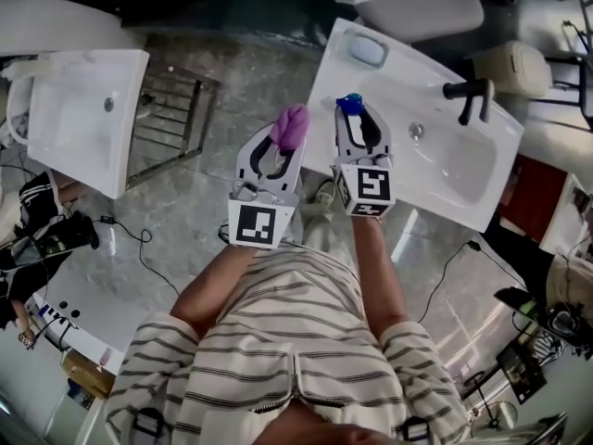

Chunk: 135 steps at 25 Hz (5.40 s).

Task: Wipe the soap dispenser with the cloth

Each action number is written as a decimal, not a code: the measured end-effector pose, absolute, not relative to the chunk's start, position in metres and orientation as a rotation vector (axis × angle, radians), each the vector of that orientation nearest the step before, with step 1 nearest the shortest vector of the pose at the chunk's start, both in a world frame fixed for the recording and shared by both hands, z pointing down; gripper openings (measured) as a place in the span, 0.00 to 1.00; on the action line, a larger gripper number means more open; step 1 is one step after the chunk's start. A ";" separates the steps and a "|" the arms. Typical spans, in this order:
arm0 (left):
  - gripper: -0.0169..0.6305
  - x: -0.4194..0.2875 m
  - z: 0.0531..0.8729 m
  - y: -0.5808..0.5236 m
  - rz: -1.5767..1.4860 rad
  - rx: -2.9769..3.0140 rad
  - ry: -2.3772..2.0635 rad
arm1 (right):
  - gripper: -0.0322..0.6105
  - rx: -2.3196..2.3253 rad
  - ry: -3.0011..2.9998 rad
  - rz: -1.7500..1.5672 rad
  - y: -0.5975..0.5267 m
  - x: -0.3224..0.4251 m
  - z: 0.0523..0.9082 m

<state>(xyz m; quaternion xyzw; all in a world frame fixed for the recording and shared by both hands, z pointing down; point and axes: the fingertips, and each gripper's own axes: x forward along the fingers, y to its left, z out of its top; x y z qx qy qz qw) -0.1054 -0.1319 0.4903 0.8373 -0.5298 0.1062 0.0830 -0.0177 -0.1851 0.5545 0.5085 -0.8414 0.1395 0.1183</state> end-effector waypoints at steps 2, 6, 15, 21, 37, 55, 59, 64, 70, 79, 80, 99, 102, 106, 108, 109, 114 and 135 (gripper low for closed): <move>0.22 -0.104 0.486 -0.127 0.322 2.512 -1.568 | 0.26 1.478 -2.477 0.404 -0.181 -0.017 0.543; 0.22 -0.098 0.477 -0.122 0.342 2.550 -1.557 | 0.26 1.466 -2.510 0.393 -0.175 -0.012 0.522; 0.22 -0.080 0.453 -0.099 0.335 2.578 -1.538 | 0.26 1.434 -2.576 0.381 -0.149 -0.001 0.474; 0.22 -0.069 0.441 -0.084 0.321 2.613 -1.525 | 0.26 1.414 -2.619 0.343 -0.134 0.003 0.448; 0.23 -0.039 0.419 -0.064 0.307 2.694 -1.425 | 0.26 1.415 -2.669 0.249 -0.101 0.017 0.393; 0.23 -0.019 0.418 -0.051 0.315 2.772 -1.329 | 0.26 1.439 -2.666 0.245 -0.097 0.019 0.385; 0.23 -0.015 0.419 -0.050 0.317 2.784 -1.306 | 0.26 1.450 -2.664 0.252 -0.095 0.022 0.384; 0.23 -0.008 0.423 -0.045 0.325 2.804 -1.274 | 0.26 1.452 -2.674 0.247 -0.091 0.022 0.380; 0.23 0.000 0.424 -0.044 0.325 2.837 -1.242 | 0.26 1.458 -2.669 0.251 -0.090 0.024 0.376; 0.23 0.020 0.429 -0.042 0.336 2.922 -1.144 | 0.26 1.455 -2.658 0.249 -0.088 0.023 0.376; 0.23 0.022 0.429 -0.042 0.336 2.932 -1.134 | 0.26 1.455 -2.658 0.247 -0.088 0.022 0.376; 0.23 0.045 0.446 -0.044 0.386 2.958 -1.027 | 0.26 1.477 -2.659 0.250 -0.082 0.029 0.365; 0.23 0.046 0.450 -0.045 0.407 2.960 -1.015 | 0.26 1.479 -2.661 0.247 -0.082 0.029 0.363; 0.23 0.046 0.452 -0.044 0.415 2.965 -1.013 | 0.26 1.485 -2.662 0.253 -0.079 0.031 0.362; 0.23 0.045 0.454 -0.042 0.421 2.963 -1.013 | 0.26 1.488 -2.663 0.255 -0.078 0.032 0.361; 0.23 0.043 0.455 -0.041 0.424 2.961 -1.014 | 0.26 1.490 -2.664 0.253 -0.078 0.032 0.360; 0.23 0.034 0.461 -0.040 0.449 2.948 -1.030 | 0.26 1.507 -2.665 0.247 -0.078 0.036 0.357; 0.23 0.006 0.441 -0.042 0.393 2.928 -1.152 | 0.26 1.507 -2.659 0.254 -0.080 0.043 0.360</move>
